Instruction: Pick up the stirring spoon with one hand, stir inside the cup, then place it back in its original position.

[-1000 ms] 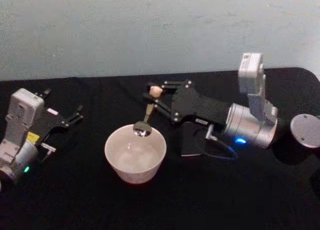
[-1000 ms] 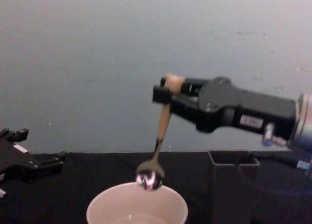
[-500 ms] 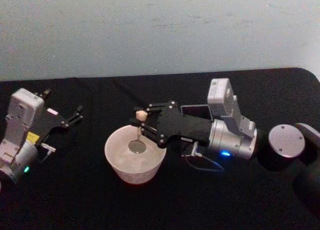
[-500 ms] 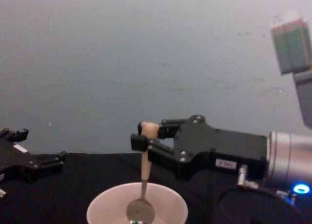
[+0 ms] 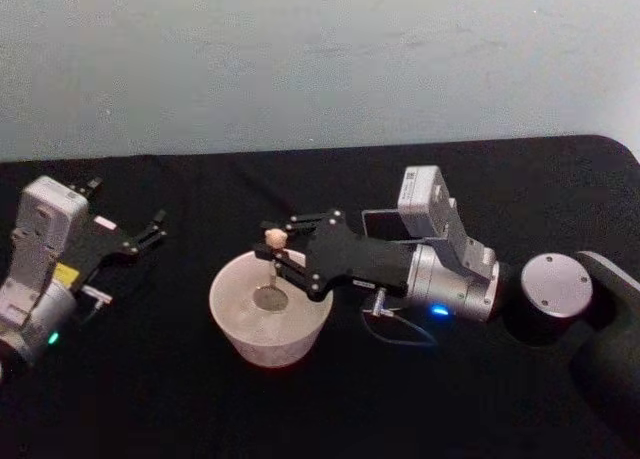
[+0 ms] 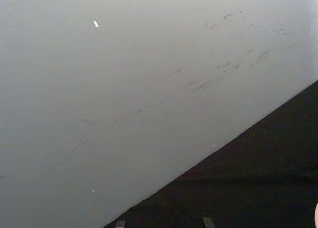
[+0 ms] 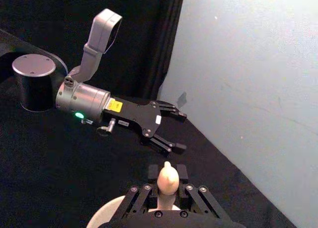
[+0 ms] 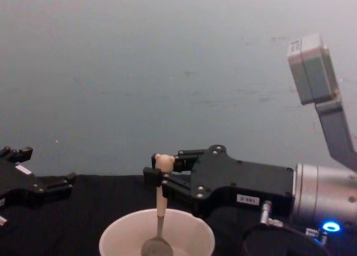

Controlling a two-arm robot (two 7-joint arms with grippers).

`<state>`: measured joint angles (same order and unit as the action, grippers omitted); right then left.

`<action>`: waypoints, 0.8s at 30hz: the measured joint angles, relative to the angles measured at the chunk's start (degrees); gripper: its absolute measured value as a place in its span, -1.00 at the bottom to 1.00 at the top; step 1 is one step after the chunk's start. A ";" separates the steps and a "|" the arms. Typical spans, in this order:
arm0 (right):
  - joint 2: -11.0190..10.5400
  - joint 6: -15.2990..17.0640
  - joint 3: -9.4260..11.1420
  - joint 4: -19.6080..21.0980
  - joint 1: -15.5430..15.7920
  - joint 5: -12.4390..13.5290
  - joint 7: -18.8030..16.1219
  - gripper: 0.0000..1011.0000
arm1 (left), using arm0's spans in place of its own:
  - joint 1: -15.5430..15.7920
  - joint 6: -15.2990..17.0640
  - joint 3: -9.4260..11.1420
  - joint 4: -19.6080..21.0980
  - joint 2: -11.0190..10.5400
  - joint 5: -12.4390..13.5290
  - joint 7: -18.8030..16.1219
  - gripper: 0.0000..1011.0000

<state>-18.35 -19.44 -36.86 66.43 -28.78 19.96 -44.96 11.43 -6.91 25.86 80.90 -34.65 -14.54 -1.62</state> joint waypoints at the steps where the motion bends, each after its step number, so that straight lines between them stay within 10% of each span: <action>1: 0.02 0.04 0.04 -0.07 0.00 0.00 -0.01 -0.58 | 0.00 0.00 0.00 0.00 0.00 0.00 0.00 0.98; 24: -4.26 2.69 2.85 6.03 3.99 2.43 0.41 -0.58 | 0.00 0.00 0.00 0.00 0.00 0.00 0.00 0.98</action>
<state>-22.61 -16.74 -34.01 72.45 -24.79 22.38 -44.55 11.43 -6.91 25.86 80.90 -34.64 -14.54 -1.62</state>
